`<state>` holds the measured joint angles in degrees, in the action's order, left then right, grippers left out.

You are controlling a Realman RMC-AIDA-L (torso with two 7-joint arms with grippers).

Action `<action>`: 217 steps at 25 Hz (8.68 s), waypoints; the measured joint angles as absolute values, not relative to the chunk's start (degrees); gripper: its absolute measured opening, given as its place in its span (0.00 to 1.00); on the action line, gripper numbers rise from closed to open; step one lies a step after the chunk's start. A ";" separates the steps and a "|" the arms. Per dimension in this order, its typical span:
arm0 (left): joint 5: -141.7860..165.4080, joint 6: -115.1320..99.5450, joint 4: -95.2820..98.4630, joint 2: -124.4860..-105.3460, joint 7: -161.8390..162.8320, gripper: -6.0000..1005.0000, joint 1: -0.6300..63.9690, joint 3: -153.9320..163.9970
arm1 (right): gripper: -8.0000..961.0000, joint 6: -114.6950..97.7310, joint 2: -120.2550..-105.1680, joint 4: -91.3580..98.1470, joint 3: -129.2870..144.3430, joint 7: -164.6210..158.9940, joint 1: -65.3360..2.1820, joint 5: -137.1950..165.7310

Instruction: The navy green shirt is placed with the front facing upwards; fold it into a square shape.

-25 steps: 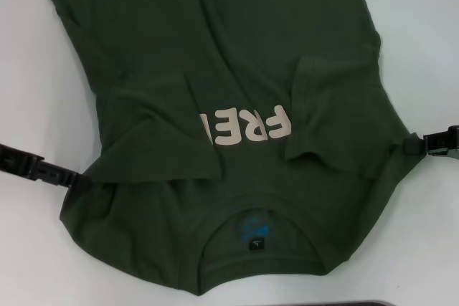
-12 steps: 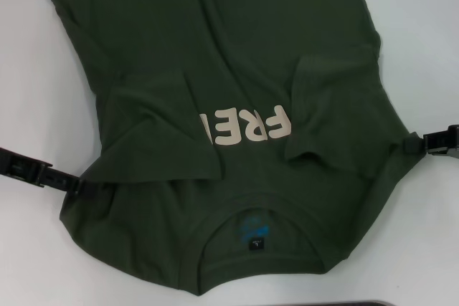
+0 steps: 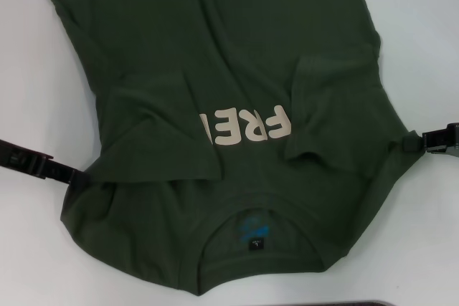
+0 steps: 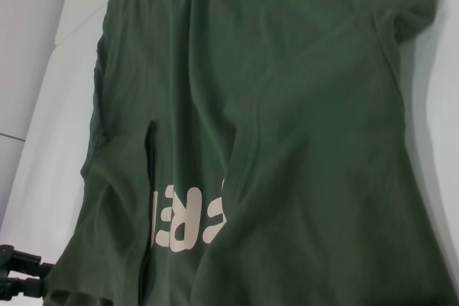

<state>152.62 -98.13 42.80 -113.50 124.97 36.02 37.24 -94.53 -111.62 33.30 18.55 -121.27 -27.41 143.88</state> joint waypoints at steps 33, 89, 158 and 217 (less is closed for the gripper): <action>152.69 -100.62 42.95 -113.51 123.65 0.37 36.81 37.56 | 0.04 -94.14 -111.44 33.31 18.55 -121.61 -27.69 143.88; 148.29 -100.93 44.78 -115.31 124.34 0.05 37.26 38.85 | 0.04 -93.70 -111.46 33.31 18.55 -121.48 -27.87 143.61; 144.19 -95.50 48.87 -120.26 123.00 0.43 37.70 40.82 | 0.05 -92.86 -111.43 33.31 18.54 -121.22 -29.26 142.47; 151.31 -101.66 44.49 -115.05 124.22 0.59 31.63 37.90 | 0.04 -90.96 -111.57 31.64 19.04 -120.41 -29.12 142.47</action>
<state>151.31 -101.66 44.49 -115.05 124.22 31.63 37.90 -90.96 -111.57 31.64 19.04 -120.41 -29.12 142.47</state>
